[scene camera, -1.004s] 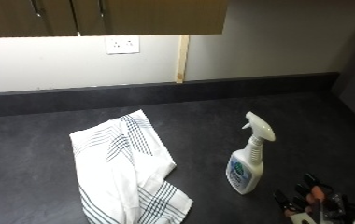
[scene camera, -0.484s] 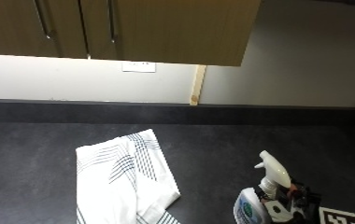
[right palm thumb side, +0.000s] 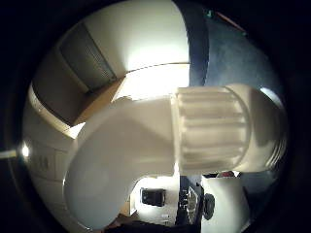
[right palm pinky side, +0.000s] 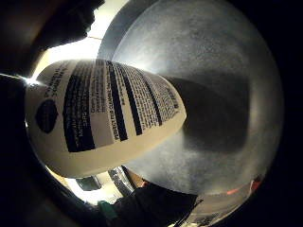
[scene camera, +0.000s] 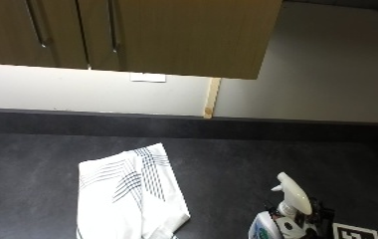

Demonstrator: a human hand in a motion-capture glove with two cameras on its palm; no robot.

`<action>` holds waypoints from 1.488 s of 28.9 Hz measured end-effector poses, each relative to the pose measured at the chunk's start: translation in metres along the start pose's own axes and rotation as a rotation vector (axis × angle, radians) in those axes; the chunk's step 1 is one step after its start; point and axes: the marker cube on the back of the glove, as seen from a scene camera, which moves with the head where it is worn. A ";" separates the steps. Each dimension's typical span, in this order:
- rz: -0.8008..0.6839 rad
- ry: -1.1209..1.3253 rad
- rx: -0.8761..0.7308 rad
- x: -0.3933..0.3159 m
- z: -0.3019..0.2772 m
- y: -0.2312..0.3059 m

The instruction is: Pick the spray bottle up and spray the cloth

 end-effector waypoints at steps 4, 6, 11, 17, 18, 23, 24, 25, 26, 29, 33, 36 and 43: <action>-0.010 -0.001 -0.007 -0.005 0.003 0.000; -0.009 -0.003 -0.009 -0.008 0.005 0.002; 0.019 -0.074 -0.016 -0.022 0.010 0.009; -0.060 -0.031 0.041 -0.005 0.003 -0.006; -0.069 -0.031 0.045 -0.004 0.003 -0.006; -0.073 -0.069 0.052 -0.001 0.001 -0.009; -0.072 -0.070 0.054 0.000 0.001 -0.010; -0.071 -0.069 0.055 0.000 0.000 -0.010; -0.069 -0.069 0.056 0.001 0.000 -0.010; -0.070 -0.068 0.056 0.004 0.000 -0.010; -0.064 -0.070 0.067 0.005 0.000 -0.010; -0.041 -0.091 0.097 -0.005 -0.003 -0.009; -0.051 -0.120 0.195 -0.071 -0.023 -0.006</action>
